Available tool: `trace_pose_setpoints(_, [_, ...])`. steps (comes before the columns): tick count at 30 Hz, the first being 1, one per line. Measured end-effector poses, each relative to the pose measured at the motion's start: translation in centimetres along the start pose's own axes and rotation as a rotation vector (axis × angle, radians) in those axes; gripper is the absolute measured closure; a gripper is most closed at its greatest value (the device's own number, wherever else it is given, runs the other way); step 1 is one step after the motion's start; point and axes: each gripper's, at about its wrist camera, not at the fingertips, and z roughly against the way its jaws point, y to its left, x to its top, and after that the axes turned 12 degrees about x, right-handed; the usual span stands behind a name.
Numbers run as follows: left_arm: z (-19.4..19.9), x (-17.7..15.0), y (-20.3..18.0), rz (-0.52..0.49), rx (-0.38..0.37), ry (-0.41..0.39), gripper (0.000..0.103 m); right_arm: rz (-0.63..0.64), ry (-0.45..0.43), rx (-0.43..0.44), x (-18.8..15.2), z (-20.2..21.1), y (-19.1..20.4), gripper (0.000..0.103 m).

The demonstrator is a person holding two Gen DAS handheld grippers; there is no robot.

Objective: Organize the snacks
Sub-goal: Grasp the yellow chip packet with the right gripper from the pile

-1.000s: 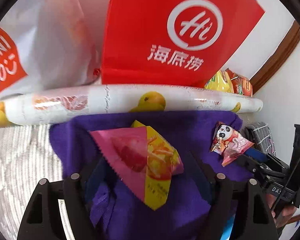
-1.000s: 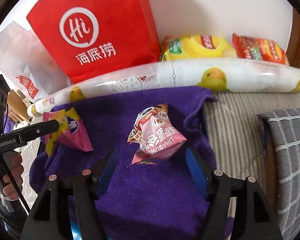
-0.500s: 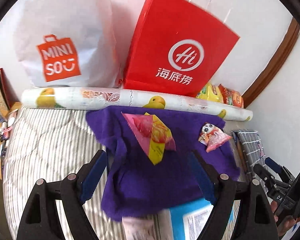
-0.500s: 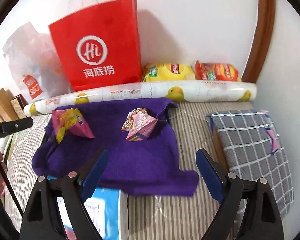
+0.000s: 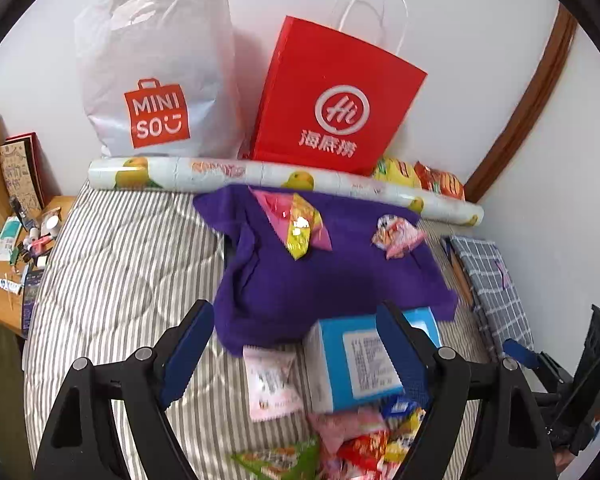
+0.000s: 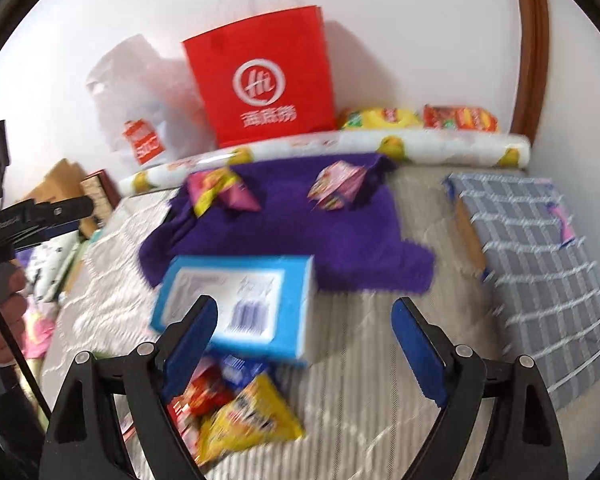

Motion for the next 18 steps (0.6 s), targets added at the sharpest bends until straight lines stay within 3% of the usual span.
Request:
trace_pose_setpoints(6, [0.6,-2.2,0.7,0.019,-0.019,0.015,0.021,-0.049,0.061,0.053,-3.2,-0.8,0.8,0.017])
trace_pose_setpoints(11, [1.1,-3.6,1.4,0.024,-0.019,0.010,0.022,-0.095,0.118,0.068,-5.5,-1.9,1.2,0.029])
trace_pose_setpoints(18, [1.3,-4.8,1.9,0.023,-0.014,-0.011,0.021,-0.139,0.164,0.062,-7.3,-3.1,1.7,0.029])
